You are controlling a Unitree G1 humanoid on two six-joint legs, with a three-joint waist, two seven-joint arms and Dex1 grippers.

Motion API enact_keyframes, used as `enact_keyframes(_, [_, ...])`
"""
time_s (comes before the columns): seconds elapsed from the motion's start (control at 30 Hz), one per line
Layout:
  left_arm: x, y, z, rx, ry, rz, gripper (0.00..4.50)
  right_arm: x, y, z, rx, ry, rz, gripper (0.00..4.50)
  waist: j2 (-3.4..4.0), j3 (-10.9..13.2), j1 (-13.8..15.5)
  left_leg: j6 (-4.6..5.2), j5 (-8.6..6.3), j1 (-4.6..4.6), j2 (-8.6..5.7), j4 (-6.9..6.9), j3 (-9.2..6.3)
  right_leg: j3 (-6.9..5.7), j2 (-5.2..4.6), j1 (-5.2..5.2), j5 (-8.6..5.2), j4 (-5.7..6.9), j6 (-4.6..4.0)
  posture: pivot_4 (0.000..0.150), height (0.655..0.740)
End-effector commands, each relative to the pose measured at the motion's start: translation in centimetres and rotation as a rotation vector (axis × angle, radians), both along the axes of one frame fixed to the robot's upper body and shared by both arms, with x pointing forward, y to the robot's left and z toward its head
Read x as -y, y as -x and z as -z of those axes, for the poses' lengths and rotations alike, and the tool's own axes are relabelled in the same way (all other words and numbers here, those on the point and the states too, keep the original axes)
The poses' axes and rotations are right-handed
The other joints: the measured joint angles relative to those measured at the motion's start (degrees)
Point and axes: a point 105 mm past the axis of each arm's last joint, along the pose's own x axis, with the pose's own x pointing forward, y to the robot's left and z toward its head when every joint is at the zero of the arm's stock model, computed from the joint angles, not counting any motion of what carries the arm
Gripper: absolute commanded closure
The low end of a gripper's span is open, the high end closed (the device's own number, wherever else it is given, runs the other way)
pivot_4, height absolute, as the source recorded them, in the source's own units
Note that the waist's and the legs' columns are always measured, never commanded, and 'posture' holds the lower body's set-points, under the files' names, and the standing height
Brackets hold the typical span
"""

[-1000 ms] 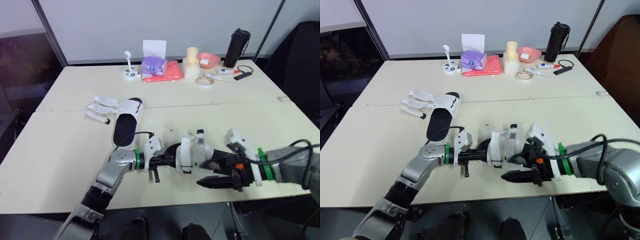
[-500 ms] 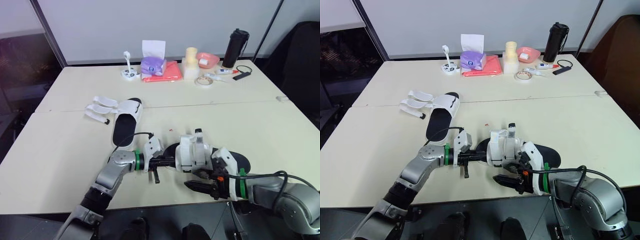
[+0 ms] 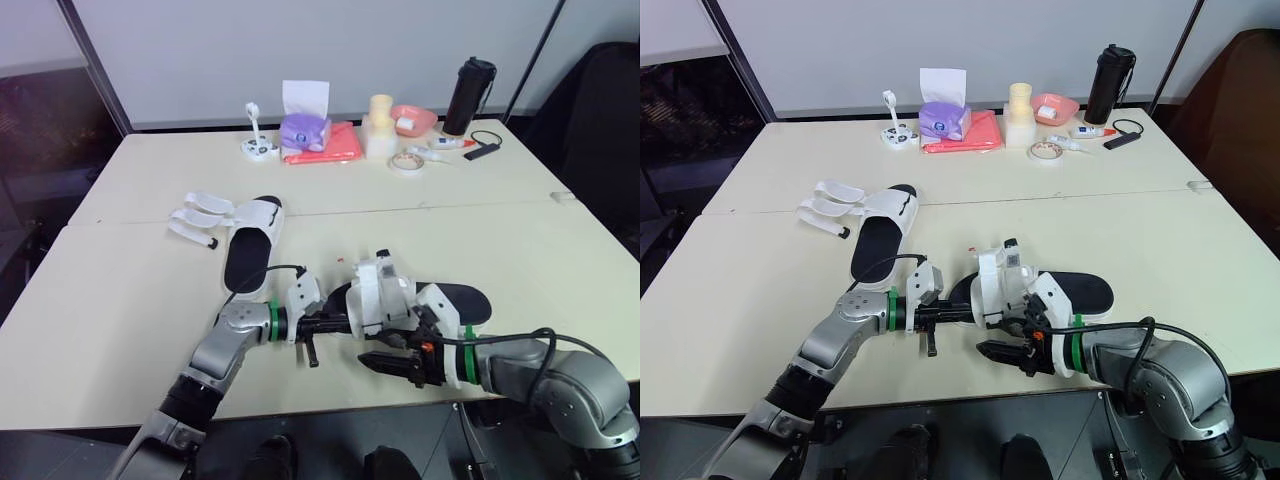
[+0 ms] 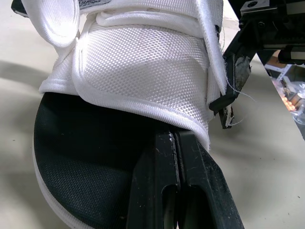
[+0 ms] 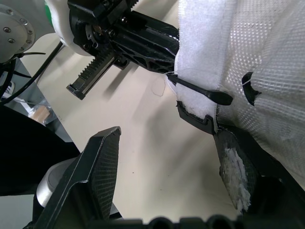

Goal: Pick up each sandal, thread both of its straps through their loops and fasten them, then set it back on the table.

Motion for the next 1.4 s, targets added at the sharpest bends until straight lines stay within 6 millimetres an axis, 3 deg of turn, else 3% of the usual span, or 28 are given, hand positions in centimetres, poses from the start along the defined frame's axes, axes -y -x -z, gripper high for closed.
enact_keyframes(0.03, [0.3,0.7,1.3,-0.039,-0.031,0.018,4.50,-1.0,0.2,-1.8,0.060,-0.034,-0.072,1.24,0.00,0.0,0.0,0.00,0.00,0.00,0.00,0.00,0.00,0.00,0.00,0.00,0.00,0.00,0.00,0.150,0.7400])
enact_keyframes(0.3, [0.4,0.8,1.3,-0.044,-0.024,0.014,4.50,0.3,0.0,-2.0,0.055,-0.037,-0.035,1.24,0.00,0.0,0.1,0.00,0.00,-0.01,0.00,-0.01,0.00,0.00,-0.01,0.00,0.00,0.00,0.00,0.150,0.7400])
enact_keyframes(0.8, [0.6,0.8,1.3,-0.046,-0.020,0.013,4.50,-0.7,-0.3,-1.5,-0.072,-0.137,-0.023,1.24,0.00,0.0,0.0,0.00,0.00,0.01,0.00,0.00,-0.01,0.00,0.00,0.01,0.00,0.01,0.00,0.150,0.7400])
enact_keyframes(0.9, [0.6,0.8,1.3,-0.046,-0.019,0.011,4.50,-0.7,-0.5,-1.4,-0.094,-0.152,-0.012,2.09,0.01,0.0,0.0,0.00,0.00,0.02,0.00,0.00,-0.01,0.00,0.01,0.01,0.01,0.02,-0.01,0.150,0.7400])
enact_keyframes(1.03, [0.6,0.8,1.3,-0.046,-0.018,0.010,4.50,-0.9,-0.9,-1.4,-0.125,-0.182,0.003,4.15,0.01,0.0,0.1,0.00,0.00,0.01,0.00,-0.01,-0.01,0.00,0.00,0.01,0.00,0.02,-0.01,0.150,0.7400])
enact_keyframes(1.07, [0.6,0.9,1.3,-0.046,-0.018,0.011,4.50,-0.9,-0.9,-1.4,-0.130,-0.187,0.004,4.47,0.01,0.0,0.1,0.00,0.00,0.01,-0.01,-0.01,-0.02,0.00,0.01,0.01,0.00,0.02,-0.01,0.150,0.7400])
enact_keyframes(1.2, [0.6,0.9,1.3,-0.046,-0.019,0.011,4.50,-1.0,-0.8,-1.1,-0.148,-0.184,0.003,4.47,0.02,0.0,0.0,0.00,0.00,0.01,-0.01,-0.02,-0.02,0.00,0.01,0.00,0.00,0.02,-0.01,0.150,0.7400])
enact_keyframes(1.4, [0.6,0.9,1.4,-0.048,-0.019,0.013,4.50,-1.0,1.4,0.2,-0.226,-0.143,-0.055,4.47,0.02,0.0,0.1,0.00,0.00,0.01,-0.01,-0.03,-0.02,0.00,0.01,0.00,0.00,0.03,-0.01,0.150,0.7400])
